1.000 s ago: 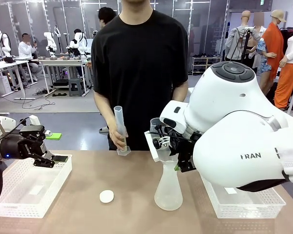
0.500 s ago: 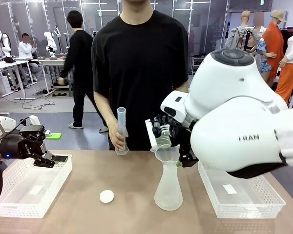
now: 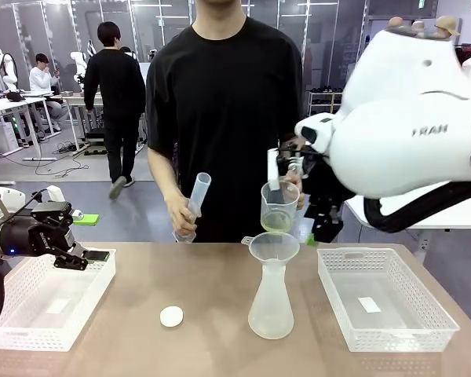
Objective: Prepare the solutions needed for the experiment.
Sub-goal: Once the solution is in the Big flask , pick up the Plastic Funnel and place it back into the right Organizing basket.
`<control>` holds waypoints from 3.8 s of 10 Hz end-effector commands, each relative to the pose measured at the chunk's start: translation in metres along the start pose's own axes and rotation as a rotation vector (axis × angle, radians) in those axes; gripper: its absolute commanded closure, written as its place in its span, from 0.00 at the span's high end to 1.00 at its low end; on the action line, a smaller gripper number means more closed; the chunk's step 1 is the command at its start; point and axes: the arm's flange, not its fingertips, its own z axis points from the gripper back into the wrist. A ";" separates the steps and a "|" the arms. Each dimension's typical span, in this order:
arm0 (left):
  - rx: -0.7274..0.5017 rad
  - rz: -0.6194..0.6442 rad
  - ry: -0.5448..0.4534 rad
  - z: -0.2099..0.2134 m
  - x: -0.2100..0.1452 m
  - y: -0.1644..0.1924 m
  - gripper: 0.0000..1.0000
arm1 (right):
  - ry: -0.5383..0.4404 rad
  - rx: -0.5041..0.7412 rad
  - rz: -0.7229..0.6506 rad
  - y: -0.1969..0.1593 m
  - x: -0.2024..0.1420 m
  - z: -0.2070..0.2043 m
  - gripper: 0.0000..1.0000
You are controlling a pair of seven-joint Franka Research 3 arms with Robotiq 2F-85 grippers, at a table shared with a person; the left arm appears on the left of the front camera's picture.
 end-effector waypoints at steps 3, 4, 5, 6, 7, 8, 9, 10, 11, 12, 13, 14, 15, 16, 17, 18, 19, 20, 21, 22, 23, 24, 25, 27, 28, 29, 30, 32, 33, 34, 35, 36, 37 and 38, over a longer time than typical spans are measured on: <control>-0.012 -0.003 -0.012 -0.001 0.001 -0.003 1.00 | 0.028 0.054 -0.402 -0.012 -0.069 0.002 0.70; -0.012 -0.003 -0.012 -0.001 0.001 -0.003 1.00 | 0.038 0.051 -0.479 -0.011 -0.087 0.000 0.70; -0.012 -0.003 -0.012 -0.001 0.001 -0.003 1.00 | 0.045 0.054 -0.526 -0.007 -0.100 -0.003 0.70; -0.012 -0.003 -0.012 -0.001 0.001 -0.003 1.00 | 0.044 0.064 -0.566 -0.004 -0.108 -0.006 0.70; -0.012 -0.003 -0.012 -0.001 0.001 -0.003 1.00 | 0.045 0.014 -0.557 -0.003 -0.111 0.000 0.70; -0.012 -0.003 -0.012 -0.001 0.001 -0.003 1.00 | 0.062 0.067 -0.505 -0.015 -0.110 -0.006 0.70; -0.012 -0.003 -0.012 -0.001 0.001 -0.003 1.00 | 0.062 0.067 -0.505 -0.015 -0.110 -0.006 0.70; -0.012 -0.003 -0.012 -0.001 0.001 -0.003 1.00 | 0.062 0.067 -0.505 -0.015 -0.110 -0.006 0.70; -0.012 -0.003 -0.012 -0.001 0.001 -0.003 1.00 | 0.062 0.067 -0.505 -0.015 -0.110 -0.006 0.70; -0.012 -0.003 -0.012 -0.001 0.001 -0.003 1.00 | 0.058 0.061 -0.518 -0.010 -0.111 -0.006 0.70; -0.012 -0.003 -0.012 -0.001 0.001 -0.003 1.00 | -0.020 0.164 -0.696 -0.016 -0.123 -0.019 0.70; -0.012 -0.003 -0.012 -0.001 0.001 -0.003 1.00 | -0.060 0.241 -0.892 -0.016 -0.146 -0.031 0.70; -0.012 -0.003 -0.012 -0.001 0.001 -0.003 1.00 | -0.097 0.275 -1.012 -0.012 -0.170 -0.040 0.70; -0.012 -0.003 -0.012 -0.001 0.001 -0.003 1.00 | -0.134 0.309 -1.140 -0.005 -0.195 -0.047 0.70; -0.012 -0.003 -0.012 -0.001 0.001 -0.003 1.00 | -0.192 0.331 -1.268 0.000 -0.214 -0.057 0.70; -0.012 -0.003 -0.012 -0.001 0.001 -0.003 1.00 | -0.273 0.398 -1.383 0.007 -0.228 -0.070 0.70; -0.012 -0.003 -0.012 -0.001 0.001 -0.003 1.00 | -0.349 0.462 -1.484 0.013 -0.238 -0.083 0.70; -0.012 -0.003 -0.012 -0.001 0.001 -0.003 1.00 | -0.405 0.518 -1.566 0.018 -0.244 -0.096 0.70; -0.012 -0.003 -0.012 -0.001 0.001 -0.003 1.00 | -0.479 0.572 -1.641 0.022 -0.248 -0.103 0.70; -0.012 -0.003 -0.012 -0.001 0.001 -0.003 1.00 | -0.540 0.624 -1.679 0.026 -0.249 -0.110 0.70; -0.012 -0.003 -0.012 -0.001 0.001 -0.003 1.00 | -0.600 0.676 -1.687 0.029 -0.250 -0.114 0.70; -0.012 -0.003 -0.012 -0.001 0.001 -0.003 1.00 | -0.602 0.731 -1.716 0.030 -0.249 -0.121 0.70; -0.012 -0.003 -0.012 -0.001 0.001 -0.003 1.00 | -0.608 0.775 -1.734 0.031 -0.247 -0.126 0.70; -0.012 -0.003 -0.012 -0.001 0.001 -0.003 1.00 | -0.600 0.798 -1.752 0.031 -0.244 -0.127 0.70; -0.012 -0.003 -0.012 -0.001 0.001 -0.003 1.00 | -0.595 0.833 -1.766 0.029 -0.242 -0.129 0.70; -0.012 -0.003 -0.012 -0.001 0.001 -0.003 1.00 | -0.618 0.868 -1.767 0.028 -0.240 -0.129 0.70; -0.012 -0.003 -0.012 -0.001 0.001 -0.003 1.00 | -0.639 0.896 -1.755 0.027 -0.238 -0.130 0.70; -0.012 -0.003 -0.012 -0.001 0.001 -0.003 1.00 | -0.654 0.970 -1.747 0.023 -0.237 -0.132 0.70; -0.012 -0.003 -0.012 -0.001 0.001 -0.003 1.00 | -0.681 0.984 -1.746 0.020 -0.237 -0.133 0.70; -0.012 -0.003 -0.012 -0.001 0.001 -0.003 1.00 | -0.705 1.000 -1.742 0.018 -0.238 -0.133 0.70; -0.012 -0.003 -0.012 -0.001 0.001 -0.003 1.00 | -0.714 1.007 -1.741 0.017 -0.238 -0.134 0.70; -0.012 -0.003 -0.012 -0.001 0.001 -0.003 1.00 | -0.737 1.037 -1.739 0.016 -0.237 -0.135 0.70; -0.012 -0.003 -0.012 -0.001 0.001 -0.003 1.00 | -0.748 1.046 -1.740 0.015 -0.238 -0.136 0.70; -0.012 -0.003 -0.012 -0.001 0.001 -0.003 1.00 | -0.739 1.052 -1.742 0.015 -0.238 -0.138 0.70</control>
